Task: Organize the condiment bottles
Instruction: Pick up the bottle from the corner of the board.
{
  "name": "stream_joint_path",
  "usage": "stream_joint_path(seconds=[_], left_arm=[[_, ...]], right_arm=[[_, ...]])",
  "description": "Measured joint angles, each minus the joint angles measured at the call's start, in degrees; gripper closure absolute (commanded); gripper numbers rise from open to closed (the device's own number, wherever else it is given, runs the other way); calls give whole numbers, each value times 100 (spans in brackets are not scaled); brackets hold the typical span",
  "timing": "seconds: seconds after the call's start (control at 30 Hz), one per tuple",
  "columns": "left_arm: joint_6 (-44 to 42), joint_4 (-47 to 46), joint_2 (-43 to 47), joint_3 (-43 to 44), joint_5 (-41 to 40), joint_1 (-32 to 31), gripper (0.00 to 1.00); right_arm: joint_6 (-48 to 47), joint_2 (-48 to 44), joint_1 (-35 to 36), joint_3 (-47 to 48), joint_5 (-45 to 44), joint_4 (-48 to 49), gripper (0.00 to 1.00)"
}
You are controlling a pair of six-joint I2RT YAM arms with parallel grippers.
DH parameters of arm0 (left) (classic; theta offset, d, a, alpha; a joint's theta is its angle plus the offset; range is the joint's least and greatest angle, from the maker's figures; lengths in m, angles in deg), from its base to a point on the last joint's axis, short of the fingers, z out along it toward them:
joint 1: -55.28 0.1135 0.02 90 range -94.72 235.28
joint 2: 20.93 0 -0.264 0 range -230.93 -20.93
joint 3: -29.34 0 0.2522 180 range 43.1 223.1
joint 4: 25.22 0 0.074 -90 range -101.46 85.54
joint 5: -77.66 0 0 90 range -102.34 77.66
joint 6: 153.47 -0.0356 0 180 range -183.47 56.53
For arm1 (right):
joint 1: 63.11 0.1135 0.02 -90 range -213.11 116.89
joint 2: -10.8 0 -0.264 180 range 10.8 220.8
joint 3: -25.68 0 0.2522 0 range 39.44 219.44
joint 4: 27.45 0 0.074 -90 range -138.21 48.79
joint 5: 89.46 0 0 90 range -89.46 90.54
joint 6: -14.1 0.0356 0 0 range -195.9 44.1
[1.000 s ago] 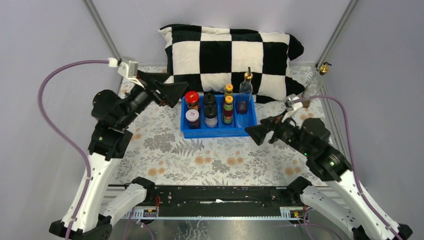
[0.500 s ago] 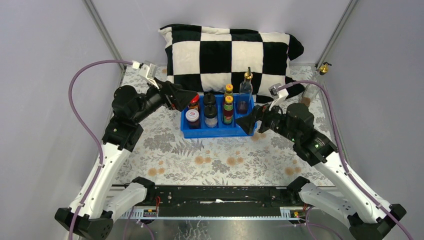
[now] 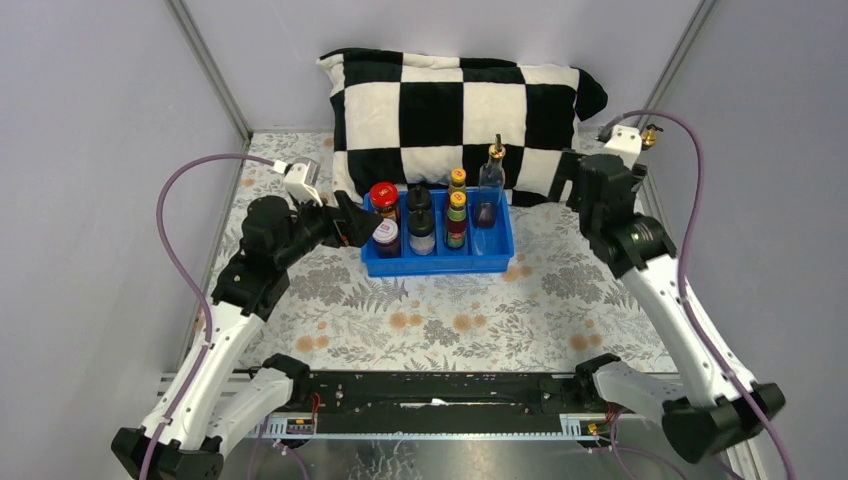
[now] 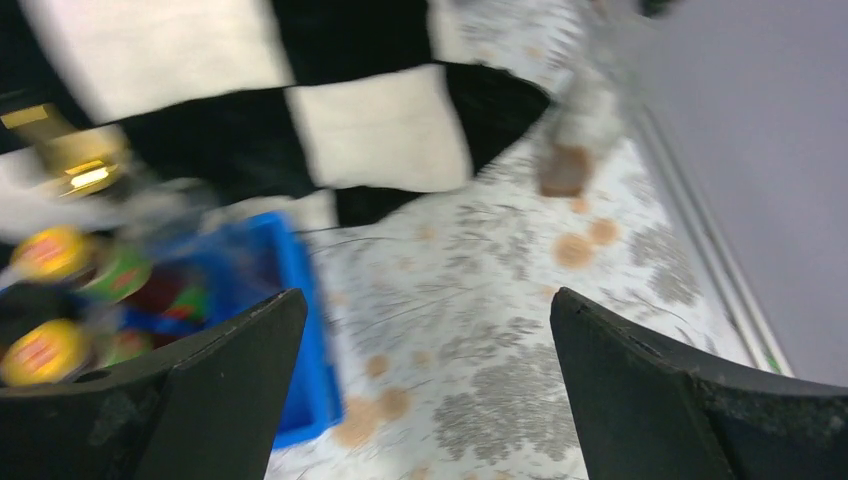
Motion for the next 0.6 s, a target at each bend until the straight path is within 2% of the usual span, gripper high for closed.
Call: stream_joint_path(seconds=[0.2, 0.37, 0.6], left_arm=[[74, 48, 221, -214, -7, 0, 1], [151, 50, 260, -282, 81, 0, 1], [181, 39, 210, -289, 396, 0, 1]], right_arm=[[264, 815, -1377, -153, -446, 101, 0], [247, 1130, -1499, -192, -1029, 647, 0], [-87, 1864, -1753, -601, -1397, 2022, 0]])
